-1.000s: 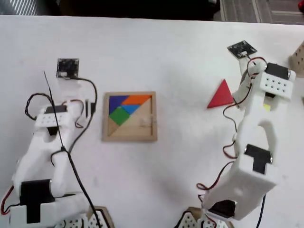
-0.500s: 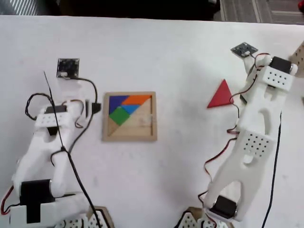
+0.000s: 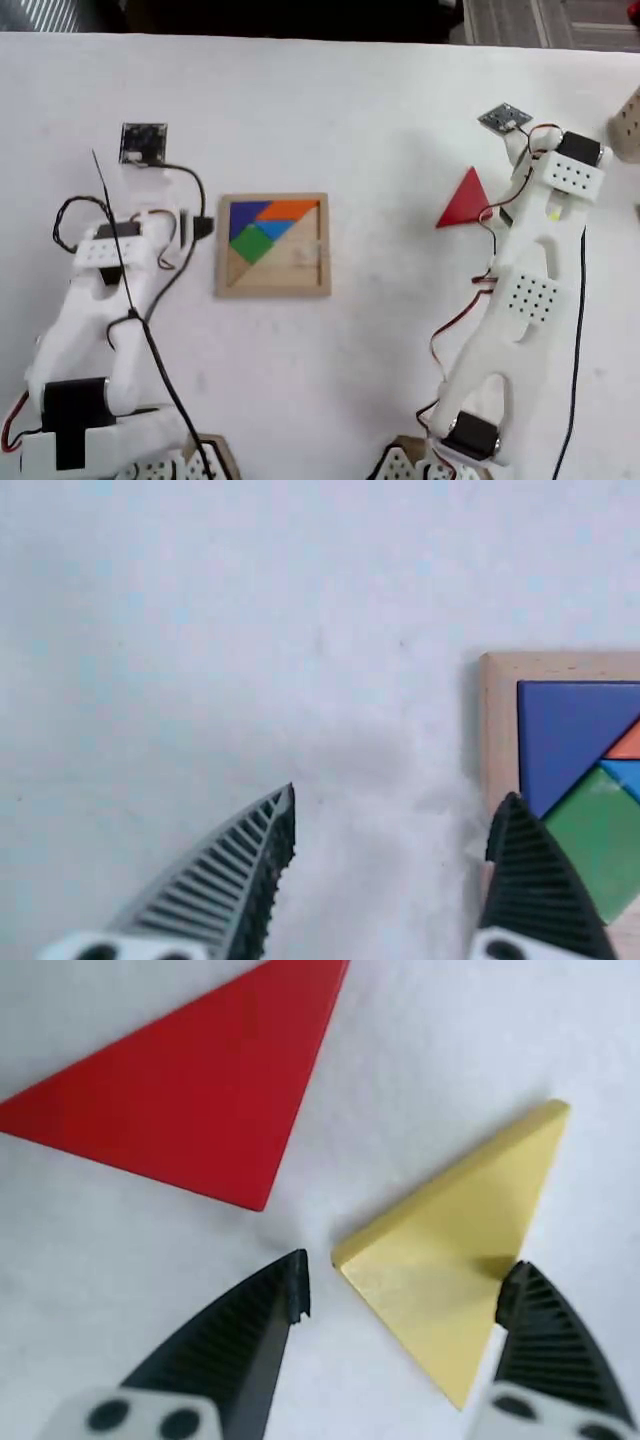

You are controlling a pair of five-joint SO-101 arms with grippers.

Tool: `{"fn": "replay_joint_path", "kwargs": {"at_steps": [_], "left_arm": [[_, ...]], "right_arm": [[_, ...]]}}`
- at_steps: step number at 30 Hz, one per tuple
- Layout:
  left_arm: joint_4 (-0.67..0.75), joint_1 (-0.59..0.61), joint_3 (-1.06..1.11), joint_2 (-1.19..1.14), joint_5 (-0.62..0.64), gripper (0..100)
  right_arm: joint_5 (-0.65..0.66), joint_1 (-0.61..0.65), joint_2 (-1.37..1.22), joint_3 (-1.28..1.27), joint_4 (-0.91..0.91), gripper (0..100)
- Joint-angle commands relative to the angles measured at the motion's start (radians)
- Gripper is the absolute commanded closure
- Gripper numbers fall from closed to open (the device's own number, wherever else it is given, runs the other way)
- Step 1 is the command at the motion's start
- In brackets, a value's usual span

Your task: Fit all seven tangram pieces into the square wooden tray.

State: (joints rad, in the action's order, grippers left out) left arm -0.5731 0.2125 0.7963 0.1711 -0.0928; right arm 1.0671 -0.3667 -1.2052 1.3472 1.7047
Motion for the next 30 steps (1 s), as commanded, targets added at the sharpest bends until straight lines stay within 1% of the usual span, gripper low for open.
{"fn": "replay_joint_path", "kwargs": {"at_steps": [1,9,12,16,22,30], "left_arm": [[0.023,-0.004,-0.021,0.004,-0.008,69],[0.023,-0.004,-0.02,0.004,-0.008,69],[0.023,-0.004,-0.02,0.004,-0.008,69],[0.023,-0.004,-0.02,0.004,-0.009,69],[0.023,-0.004,-0.02,0.004,-0.009,69],[0.023,-0.002,-0.023,0.004,-0.009,69]], "right_arm": [[0.035,-0.027,0.012,0.035,0.002,70.4],[0.018,-0.025,-0.025,0.044,-0.012,70.4],[-0.066,-0.025,-0.03,0.037,-0.071,70.4],[-0.143,-0.013,-0.054,0.041,-0.122,70.4],[-0.288,0.05,-0.059,0.044,-0.12,70.4],[-0.445,0.081,-0.058,0.046,-0.128,70.5]]}}
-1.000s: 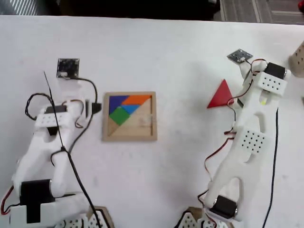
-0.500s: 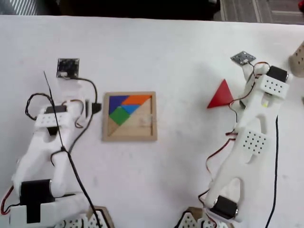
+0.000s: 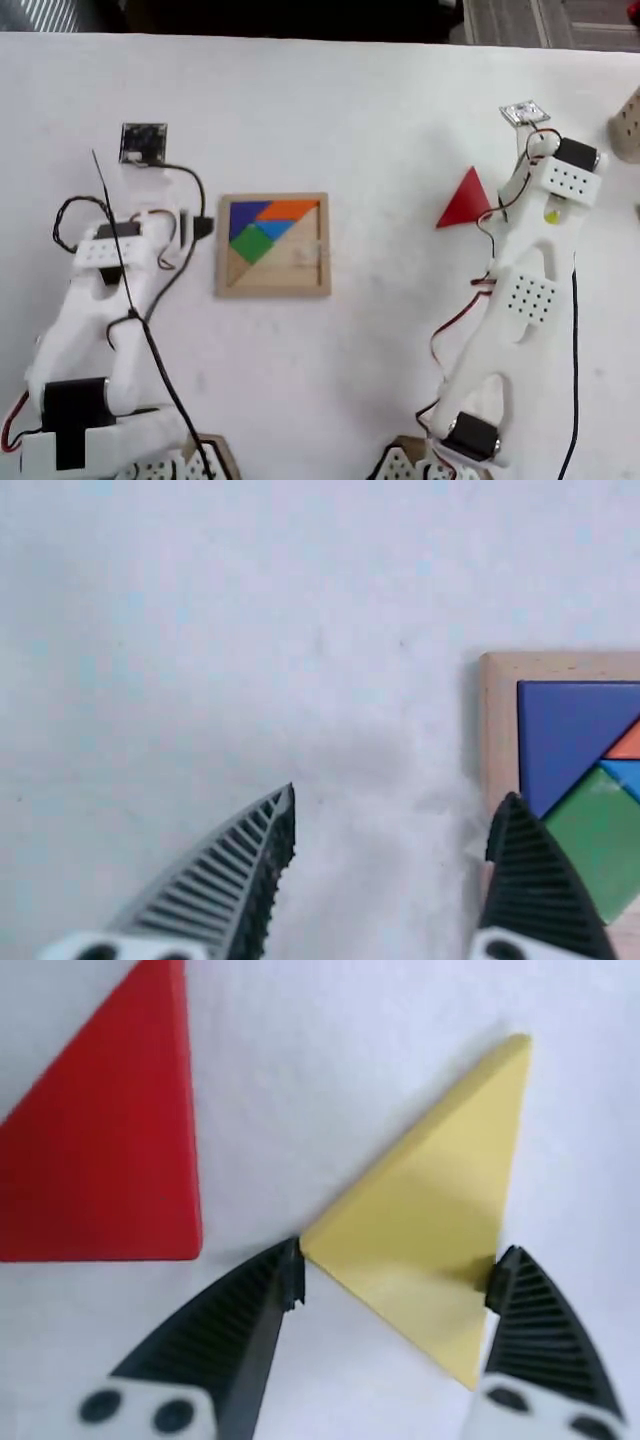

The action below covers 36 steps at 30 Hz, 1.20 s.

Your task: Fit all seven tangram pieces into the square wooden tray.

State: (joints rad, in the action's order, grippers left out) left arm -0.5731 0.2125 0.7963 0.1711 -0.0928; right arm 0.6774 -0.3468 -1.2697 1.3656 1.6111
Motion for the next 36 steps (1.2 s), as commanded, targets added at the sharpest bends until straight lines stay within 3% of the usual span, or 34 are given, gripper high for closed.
{"fn": "replay_joint_path", "kwargs": {"at_steps": [1,8,14,17,22,30,36], "left_arm": [[0.023,-0.002,-0.023,0.004,-0.009,69],[0.023,-0.002,-0.021,0.004,-0.009,69],[0.023,-0.002,-0.021,0.004,-0.009,69],[0.023,-0.002,-0.021,0.004,-0.009,69],[0.023,-0.001,-0.021,0.004,-0.009,69],[0.023,-0.001,-0.02,0.004,-0.009,69],[0.023,0.002,-0.02,0.004,-0.009,69]], "right_arm": [[-0.066,0.064,0.007,0.028,-0.041,70.6],[-0.098,0.068,-0.004,0.018,-0.077,72.1],[-0.103,0.047,0.005,0.028,-0.051,86.8],[-0.112,0.051,0.031,0.066,-0.001,83.2],[-0.242,0.056,0.085,0.172,0.085,69.7],[-0.397,0.071,0.099,0.252,0.074,72.3],[-0.41,0.088,0.065,0.169,-0.007,72.2]]}}
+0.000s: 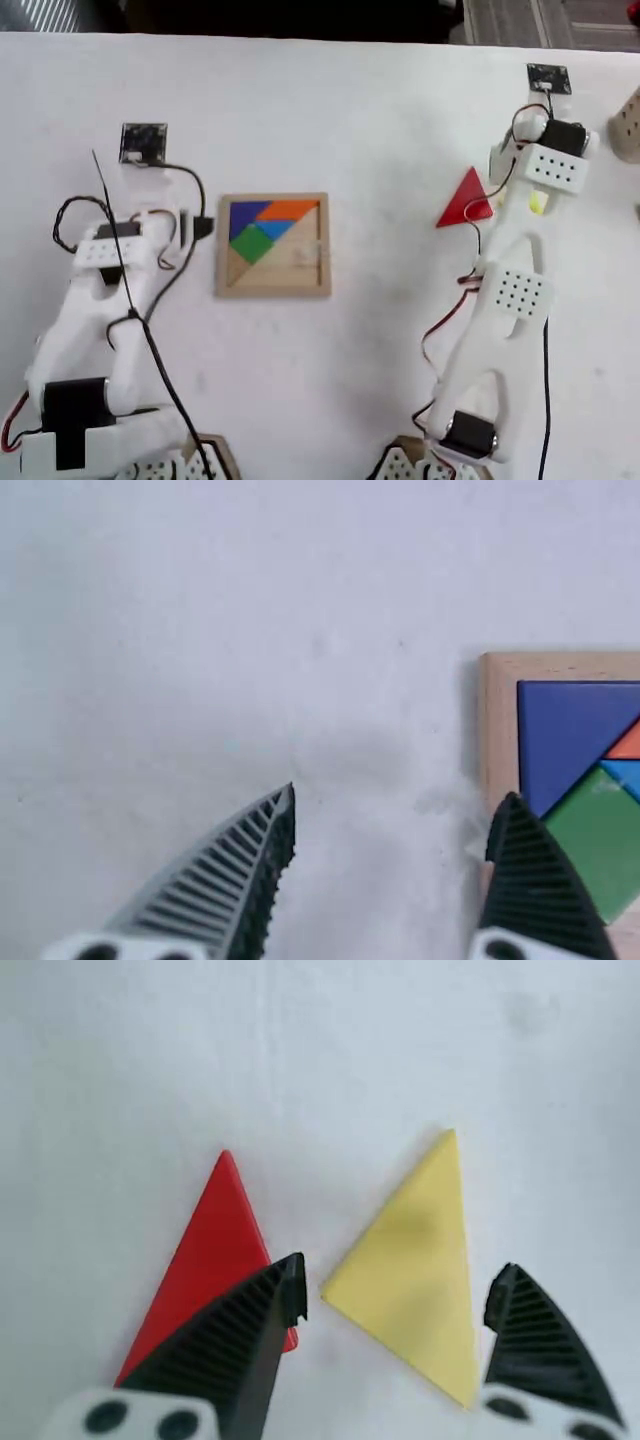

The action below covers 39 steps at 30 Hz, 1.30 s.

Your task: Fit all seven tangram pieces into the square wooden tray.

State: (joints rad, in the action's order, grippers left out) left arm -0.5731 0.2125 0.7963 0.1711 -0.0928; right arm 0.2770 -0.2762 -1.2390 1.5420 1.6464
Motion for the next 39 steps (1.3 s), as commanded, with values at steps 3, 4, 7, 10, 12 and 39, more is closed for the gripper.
{"fn": "replay_joint_path", "kwargs": {"at_steps": [3,4,7,10,12,39], "left_arm": [[0.023,0.002,-0.02,0.004,-0.009,69],[0.023,0.002,-0.02,0.004,-0.009,69],[0.023,0.002,-0.02,0.004,-0.011,69],[0.023,0.001,-0.02,0.004,-0.011,69],[0.023,-0.001,-0.02,0.004,-0.011,69],[0.023,-0.001,-0.02,0.004,-0.011,69]], "right_arm": [[-0.008,0.005,0.004,-0.012,-0.054,72.1],[-0.008,-0.004,0.001,-0.012,-0.05,72.0],[-0.008,-0.03,-0.001,-0.015,-0.047,71.9],[0.015,-0.044,-0.012,-0.021,-0.045,71.9],[0.061,-0.039,-0.024,-0.052,-0.048,71.9],[0.149,-0.076,-0.048,-0.078,-0.045,88.2]]}}
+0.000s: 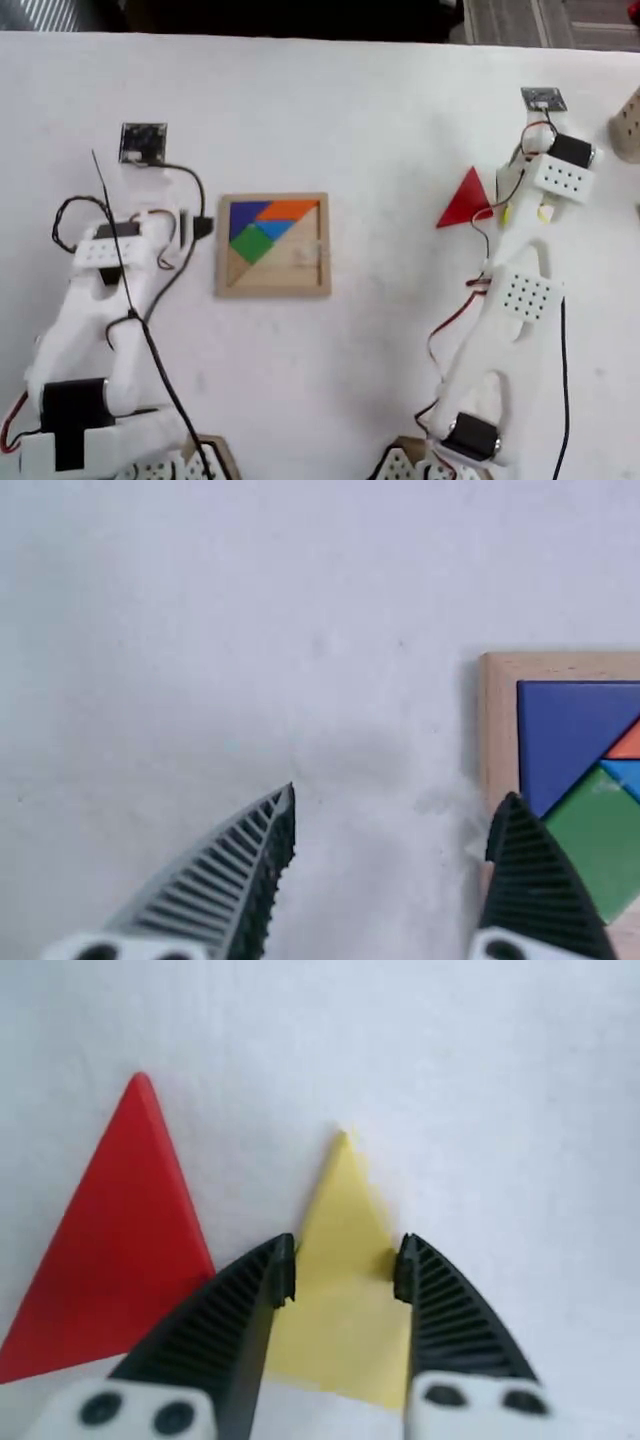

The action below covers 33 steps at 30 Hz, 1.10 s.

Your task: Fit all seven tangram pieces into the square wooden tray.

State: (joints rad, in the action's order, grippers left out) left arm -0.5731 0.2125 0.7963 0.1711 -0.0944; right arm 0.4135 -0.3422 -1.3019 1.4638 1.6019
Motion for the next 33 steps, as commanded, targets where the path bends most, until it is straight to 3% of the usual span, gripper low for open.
{"fn": "replay_joint_path", "kwargs": {"at_steps": [1,11,16,26,33], "left_arm": [[0.023,-0.001,-0.02,0.004,-0.009,69],[0.023,-0.001,-0.02,0.004,-0.009,69],[0.023,-0.001,-0.021,0.004,-0.009,69],[0.054,-0.001,-0.018,0.002,-0.009,69],[0.051,-0.001,-0.018,0.002,-0.009,69]], "right_arm": [[0.012,-0.01,0.016,0.008,0.008,88.2],[0.018,-0.073,0.081,-0.002,0.12,88.2],[0.137,-0.133,0.125,-0.054,0.124,88.2],[0.201,-0.131,0.561,-0.644,0.117,80.9],[0.293,-0.136,0.736,-0.876,0.116,80.3]]}}
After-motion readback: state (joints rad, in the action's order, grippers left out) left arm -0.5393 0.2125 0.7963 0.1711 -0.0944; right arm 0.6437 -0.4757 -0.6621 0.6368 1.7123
